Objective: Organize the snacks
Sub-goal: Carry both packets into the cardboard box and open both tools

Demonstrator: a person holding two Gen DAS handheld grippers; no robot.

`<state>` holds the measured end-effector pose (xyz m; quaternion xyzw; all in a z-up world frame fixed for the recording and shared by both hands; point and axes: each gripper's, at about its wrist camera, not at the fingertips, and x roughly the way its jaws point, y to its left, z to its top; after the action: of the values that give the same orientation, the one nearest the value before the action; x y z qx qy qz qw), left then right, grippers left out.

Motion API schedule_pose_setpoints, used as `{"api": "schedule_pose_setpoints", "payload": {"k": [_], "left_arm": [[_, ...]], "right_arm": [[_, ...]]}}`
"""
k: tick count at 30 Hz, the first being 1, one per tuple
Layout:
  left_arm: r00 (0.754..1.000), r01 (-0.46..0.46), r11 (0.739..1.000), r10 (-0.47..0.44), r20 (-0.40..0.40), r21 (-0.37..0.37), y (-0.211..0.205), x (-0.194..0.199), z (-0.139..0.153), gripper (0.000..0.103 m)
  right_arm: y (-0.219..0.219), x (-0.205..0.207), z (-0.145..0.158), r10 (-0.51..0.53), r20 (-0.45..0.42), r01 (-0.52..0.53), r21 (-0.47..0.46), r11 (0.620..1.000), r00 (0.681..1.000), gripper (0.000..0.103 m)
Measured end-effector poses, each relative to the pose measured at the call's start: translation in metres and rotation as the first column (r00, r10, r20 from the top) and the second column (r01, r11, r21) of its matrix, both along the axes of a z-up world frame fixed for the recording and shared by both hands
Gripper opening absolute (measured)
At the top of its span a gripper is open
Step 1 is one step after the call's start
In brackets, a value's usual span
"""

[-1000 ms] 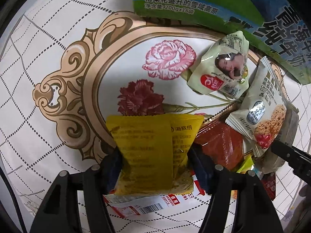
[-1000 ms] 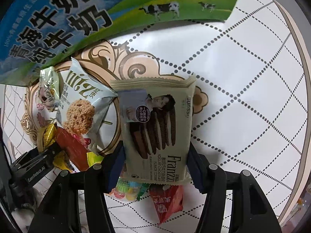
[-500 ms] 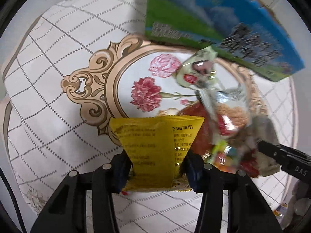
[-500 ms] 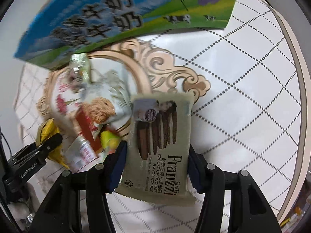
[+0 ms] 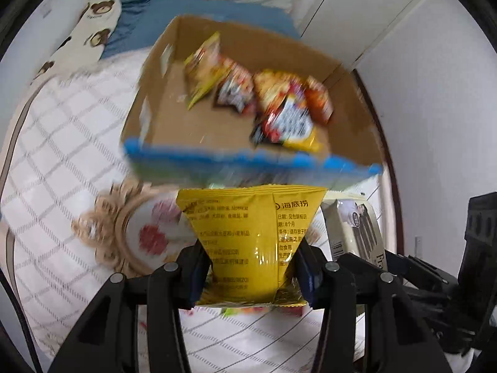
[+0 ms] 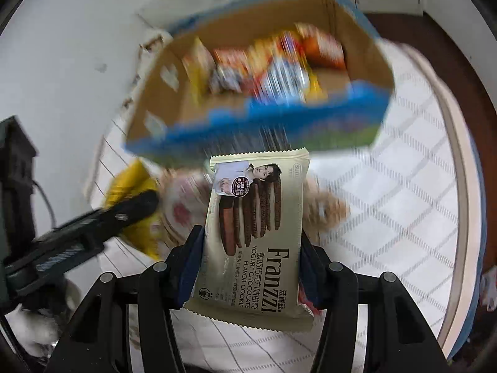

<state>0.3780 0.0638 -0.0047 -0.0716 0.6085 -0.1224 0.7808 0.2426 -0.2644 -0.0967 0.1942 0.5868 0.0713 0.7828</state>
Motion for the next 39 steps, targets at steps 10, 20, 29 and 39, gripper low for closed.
{"api": "schedule_pose_setpoints", "payload": {"k": [10,20,29,39], "left_arm": [[0.995,-0.015,0.999,0.019,-0.1,0.044,0.007,0.13,-0.021,0.046],[0.979,-0.014,0.99,0.042,-0.199,0.141,0.026,0.184,-0.069,0.046],[0.974,-0.018,0.99,0.049,-0.22,0.14,0.029,0.189,-0.085,0.082],[0.986,-0.033,0.982,0.062,-0.153,0.185,0.032,0.171,-0.079,0.082]], "right_arm": [[0.016,0.116,0.02,0.019,0.1,-0.013,-0.057,0.998,0.995,0.058],[0.049,0.178,-0.029,0.057,0.032,-0.055,-0.058,0.997,0.998,0.058],[0.06,0.195,-0.067,0.114,-0.1,-0.121,-0.062,0.991,0.988,0.085],[0.027,0.186,-0.059,0.034,-0.108,-0.053,-0.18,0.982,0.994,0.086]]}}
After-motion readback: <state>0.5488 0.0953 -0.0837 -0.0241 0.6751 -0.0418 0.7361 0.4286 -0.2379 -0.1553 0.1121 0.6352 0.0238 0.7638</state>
